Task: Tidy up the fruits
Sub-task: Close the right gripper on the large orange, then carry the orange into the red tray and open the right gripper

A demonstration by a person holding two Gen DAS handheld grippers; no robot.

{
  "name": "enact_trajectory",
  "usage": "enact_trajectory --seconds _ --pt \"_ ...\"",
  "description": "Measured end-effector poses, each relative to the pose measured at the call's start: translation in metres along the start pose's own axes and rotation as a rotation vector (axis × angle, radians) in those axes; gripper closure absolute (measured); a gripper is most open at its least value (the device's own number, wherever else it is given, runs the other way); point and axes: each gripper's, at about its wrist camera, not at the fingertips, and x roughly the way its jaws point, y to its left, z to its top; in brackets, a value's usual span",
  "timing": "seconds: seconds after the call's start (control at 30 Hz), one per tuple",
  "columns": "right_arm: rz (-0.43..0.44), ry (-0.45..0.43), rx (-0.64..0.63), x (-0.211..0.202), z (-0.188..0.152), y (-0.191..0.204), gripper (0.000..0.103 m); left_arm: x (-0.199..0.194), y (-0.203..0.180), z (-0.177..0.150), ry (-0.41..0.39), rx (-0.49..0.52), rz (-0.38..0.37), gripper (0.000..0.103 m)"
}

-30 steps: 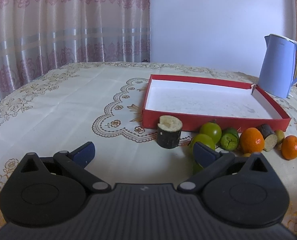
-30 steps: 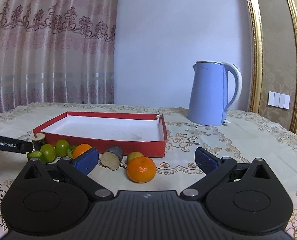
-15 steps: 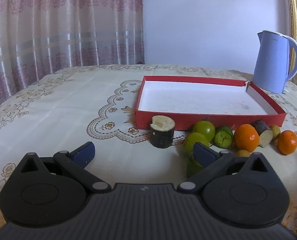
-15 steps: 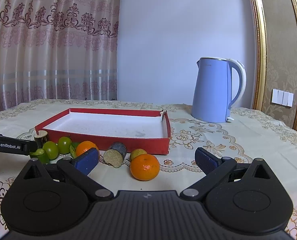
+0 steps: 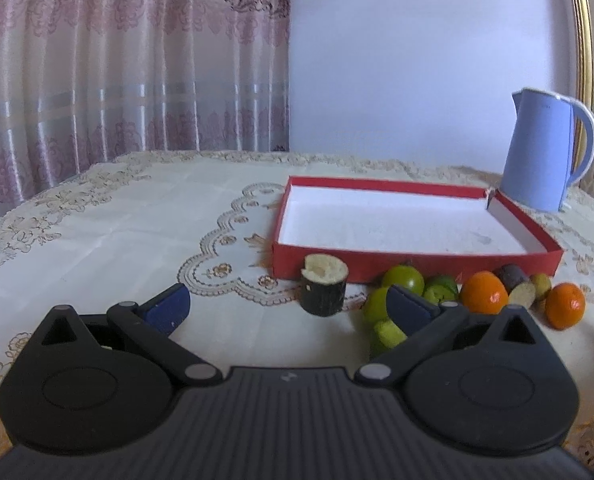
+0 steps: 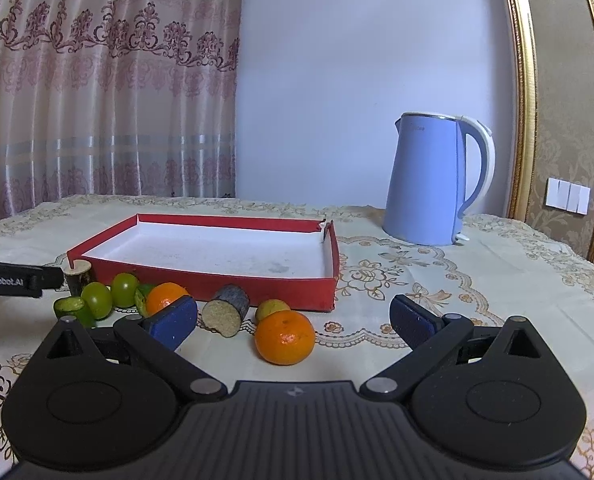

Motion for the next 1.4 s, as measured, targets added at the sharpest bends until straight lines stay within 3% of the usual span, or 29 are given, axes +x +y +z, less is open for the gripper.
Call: enact_trajectory --seconds 0.2,0.27,0.33,0.4,0.5,0.67,0.8,1.17,1.4 --pt "0.007 0.039 -0.033 0.013 0.006 -0.004 0.004 -0.004 0.008 0.003 -0.027 -0.046 0.0 0.0" --pt "0.013 0.061 -0.042 0.02 0.006 -0.003 0.013 -0.006 0.01 0.003 -0.035 -0.058 -0.003 0.0" --pt "0.029 0.096 -0.047 0.029 0.006 -0.003 0.033 -0.006 0.01 0.004 -0.038 -0.06 -0.001 0.0" --pt "0.051 0.15 -0.049 0.042 0.005 -0.004 0.044 -0.006 0.01 0.003 -0.039 -0.059 -0.004 0.0" --pt "0.083 0.222 -0.018 0.059 0.005 -0.008 0.045 -0.008 0.01 0.003 -0.044 -0.058 -0.005 0.0" --pt "0.096 0.267 -0.017 0.074 0.011 -0.011 0.045 -0.007 0.01 0.003 -0.041 -0.054 -0.009 0.0" --pt "0.128 0.321 -0.017 0.083 0.011 -0.009 0.058 -0.006 0.009 0.003 -0.039 -0.056 -0.012 0.0" --pt "0.101 0.314 -0.001 0.081 0.011 -0.01 0.06 -0.004 0.011 0.003 -0.032 -0.057 -0.009 0.0" --pt "0.105 0.228 0.024 0.064 0.03 -0.019 0.06 -0.004 0.01 0.002 -0.029 -0.057 -0.005 0.0"
